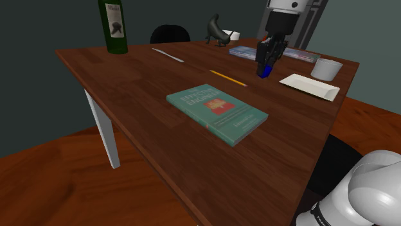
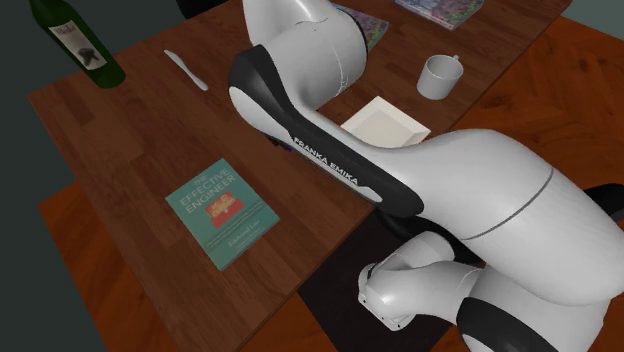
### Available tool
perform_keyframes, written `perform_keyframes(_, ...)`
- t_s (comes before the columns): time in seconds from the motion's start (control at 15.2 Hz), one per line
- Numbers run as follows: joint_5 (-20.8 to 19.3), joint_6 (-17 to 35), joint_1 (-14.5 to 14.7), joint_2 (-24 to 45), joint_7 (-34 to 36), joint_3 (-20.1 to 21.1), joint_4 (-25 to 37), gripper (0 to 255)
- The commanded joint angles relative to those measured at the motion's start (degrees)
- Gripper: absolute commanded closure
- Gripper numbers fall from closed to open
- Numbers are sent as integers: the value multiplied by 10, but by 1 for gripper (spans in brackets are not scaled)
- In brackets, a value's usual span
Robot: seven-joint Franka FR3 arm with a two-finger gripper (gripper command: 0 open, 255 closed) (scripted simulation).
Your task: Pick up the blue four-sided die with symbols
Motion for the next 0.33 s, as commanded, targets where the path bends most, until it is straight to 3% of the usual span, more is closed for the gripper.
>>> perform_keyframes(0.0,-1,-17,0,6,0,0,23,255)
perform_keyframes(0.26,-1,-33,-1,14,1,0,46,255)
